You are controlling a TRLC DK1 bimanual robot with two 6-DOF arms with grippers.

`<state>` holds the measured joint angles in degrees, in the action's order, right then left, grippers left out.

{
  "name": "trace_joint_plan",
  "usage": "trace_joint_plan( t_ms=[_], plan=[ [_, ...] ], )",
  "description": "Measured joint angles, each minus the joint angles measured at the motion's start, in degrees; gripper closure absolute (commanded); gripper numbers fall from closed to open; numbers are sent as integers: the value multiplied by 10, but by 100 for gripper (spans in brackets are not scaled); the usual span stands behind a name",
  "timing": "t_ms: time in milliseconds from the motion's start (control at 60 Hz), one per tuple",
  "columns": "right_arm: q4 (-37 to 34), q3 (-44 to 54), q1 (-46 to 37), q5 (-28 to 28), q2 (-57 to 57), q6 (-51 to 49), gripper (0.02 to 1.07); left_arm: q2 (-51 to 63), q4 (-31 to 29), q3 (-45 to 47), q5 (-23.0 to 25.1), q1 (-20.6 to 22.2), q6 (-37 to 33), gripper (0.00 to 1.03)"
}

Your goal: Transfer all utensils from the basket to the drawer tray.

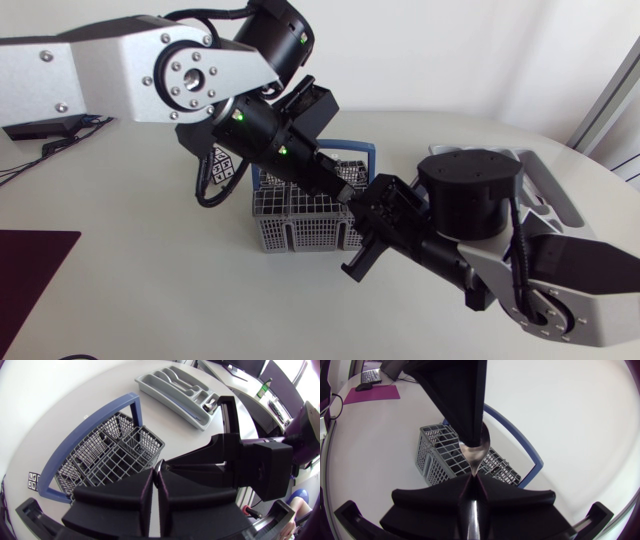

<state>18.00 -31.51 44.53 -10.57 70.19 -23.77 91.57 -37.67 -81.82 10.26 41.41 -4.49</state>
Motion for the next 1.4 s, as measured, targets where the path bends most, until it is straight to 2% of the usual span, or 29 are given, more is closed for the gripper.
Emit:
trace_joint_plan(
  t_ms=[133,200,217,367,433,500,617,717,883,1000,1133,1217,1400],
  plan=[
    [0,0,0,0,0,0,102,0,-1,0,0,0,0,84],
    [-1,0,0,3,0,-1,102,0,-2,0,1,0,0,68],
    [-1,0,0,5,0,-1,102,0,-2,0,2,0,0,60],
    [-8,0,0,27,-5,-2,102,-3,19,-8,3,0,0,34],
    [-15,3,0,32,-13,-3,102,-9,44,-9,3,-3,0,28],
    [-30,8,0,47,-26,-4,102,-19,60,-12,3,-9,0,16],
    [-67,24,-12,86,-65,-8,102,-41,76,-19,2,-28,0,7],
    [-115,34,-61,143,-105,-21,102,-60,87,-19,-1,-49,0,6],
    [-209,35,-209,288,-159,-70,102,-78,94,-18,-21,-87,0,5],
    [-285,34,-339,386,-166,-149,102,-103,119,4,-41,-110,0,5],
    [-376,16,-460,466,-148,-266,102,-130,141,40,-74,-129,-7,5],
    [-439,-13,-533,499,-110,-364,102,-140,143,60,-82,-141,-16,5],
    [-544,-84,-665,513,14,-592,102,-152,145,90,-85,-167,-22,5]
  ],
)
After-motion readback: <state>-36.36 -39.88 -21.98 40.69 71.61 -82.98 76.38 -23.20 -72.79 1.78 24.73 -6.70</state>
